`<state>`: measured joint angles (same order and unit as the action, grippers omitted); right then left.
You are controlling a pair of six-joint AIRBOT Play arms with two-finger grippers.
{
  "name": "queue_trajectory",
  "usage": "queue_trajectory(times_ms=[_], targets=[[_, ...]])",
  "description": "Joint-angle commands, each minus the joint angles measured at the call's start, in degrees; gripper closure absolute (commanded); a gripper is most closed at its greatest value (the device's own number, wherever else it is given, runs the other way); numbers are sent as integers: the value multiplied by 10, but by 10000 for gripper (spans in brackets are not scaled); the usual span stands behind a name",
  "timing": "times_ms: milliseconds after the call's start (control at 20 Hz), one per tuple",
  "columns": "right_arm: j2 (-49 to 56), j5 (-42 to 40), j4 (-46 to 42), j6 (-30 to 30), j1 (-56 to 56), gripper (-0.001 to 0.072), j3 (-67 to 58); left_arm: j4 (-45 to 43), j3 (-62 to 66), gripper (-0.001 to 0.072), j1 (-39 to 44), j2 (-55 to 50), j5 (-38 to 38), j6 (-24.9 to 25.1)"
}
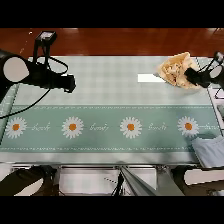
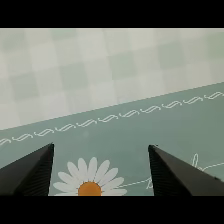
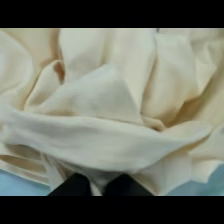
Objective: Fold the shirts.
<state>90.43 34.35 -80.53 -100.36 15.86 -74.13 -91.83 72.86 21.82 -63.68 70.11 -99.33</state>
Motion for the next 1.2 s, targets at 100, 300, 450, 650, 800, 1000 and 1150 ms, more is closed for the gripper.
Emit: queue_trajectory(times_ms=[100,300,450,650,800,1000,1150], targets=[[-185,16,117,184,0,669,-67,19,90,-6,3,8,41,12],[-339,34,259,224,0,668,-96,27,244,-6,10,33,62,37],[-431,78,313,257,0,669,-96,38,337,-6,10,69,68,37],[-499,183,314,257,0,669,-96,38,365,-7,10,135,76,35],[-498,261,323,256,0,669,-96,38,365,-6,10,158,120,28],[-466,349,338,260,-15,669,-96,38,357,-6,10,155,176,16],[-425,410,260,242,-137,669,-96,38,352,-7,10,149,176,2]])
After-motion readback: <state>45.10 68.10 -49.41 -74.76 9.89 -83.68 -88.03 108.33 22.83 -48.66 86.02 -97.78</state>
